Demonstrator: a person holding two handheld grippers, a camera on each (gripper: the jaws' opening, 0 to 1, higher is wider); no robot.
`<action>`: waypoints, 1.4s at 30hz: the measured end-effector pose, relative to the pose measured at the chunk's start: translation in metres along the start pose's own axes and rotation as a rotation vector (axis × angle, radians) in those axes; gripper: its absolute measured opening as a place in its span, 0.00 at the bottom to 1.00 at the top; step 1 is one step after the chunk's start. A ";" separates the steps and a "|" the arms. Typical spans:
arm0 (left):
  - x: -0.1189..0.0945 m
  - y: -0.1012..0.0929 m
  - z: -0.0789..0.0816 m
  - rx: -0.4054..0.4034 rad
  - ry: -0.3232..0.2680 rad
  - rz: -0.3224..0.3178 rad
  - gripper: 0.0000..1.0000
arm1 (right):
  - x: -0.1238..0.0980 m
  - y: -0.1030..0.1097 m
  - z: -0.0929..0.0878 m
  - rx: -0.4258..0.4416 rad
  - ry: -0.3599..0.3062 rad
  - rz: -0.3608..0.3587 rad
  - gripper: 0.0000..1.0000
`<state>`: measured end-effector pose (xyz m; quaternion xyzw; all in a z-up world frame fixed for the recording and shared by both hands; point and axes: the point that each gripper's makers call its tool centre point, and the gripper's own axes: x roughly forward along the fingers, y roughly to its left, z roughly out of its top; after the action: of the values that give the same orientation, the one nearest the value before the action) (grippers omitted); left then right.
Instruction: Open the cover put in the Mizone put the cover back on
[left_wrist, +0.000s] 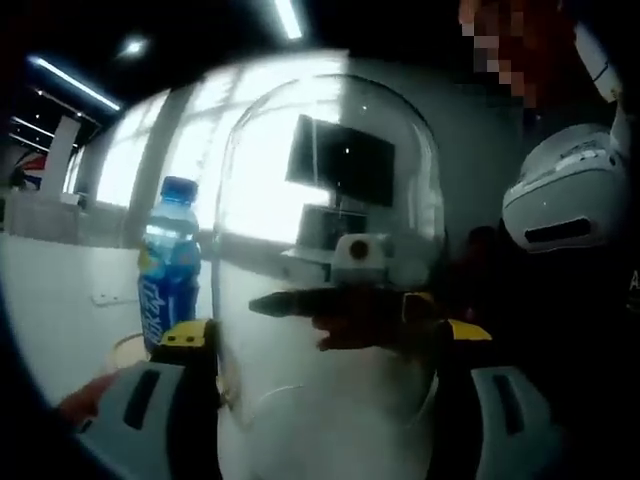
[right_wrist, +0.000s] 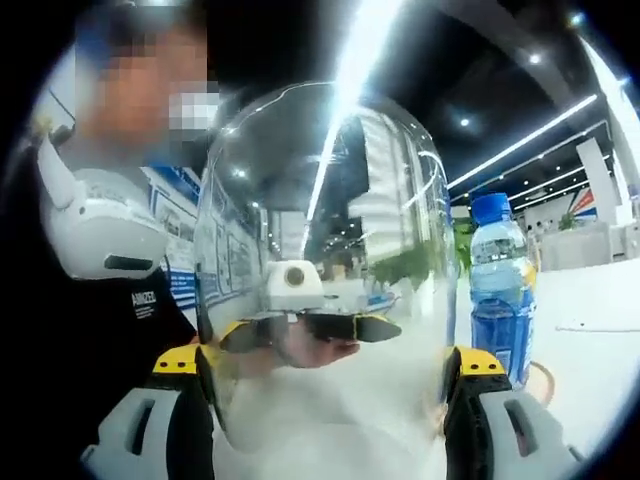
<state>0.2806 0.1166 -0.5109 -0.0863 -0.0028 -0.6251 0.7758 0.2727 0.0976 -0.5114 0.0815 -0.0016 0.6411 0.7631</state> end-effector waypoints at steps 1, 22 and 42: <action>0.002 -0.002 0.001 0.004 0.001 -0.001 0.73 | -0.001 0.001 0.003 -0.009 -0.006 -0.001 0.89; 0.019 -0.015 0.054 0.087 0.028 -0.018 0.74 | -0.006 0.003 0.059 -0.089 -0.024 -0.003 0.90; 0.029 -0.007 0.121 0.163 -0.002 -0.026 0.74 | 0.008 0.000 0.119 -0.136 -0.058 0.007 0.90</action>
<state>0.2925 0.1041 -0.3876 -0.0234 -0.0558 -0.6326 0.7721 0.2861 0.0901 -0.3935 0.0480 -0.0674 0.6394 0.7644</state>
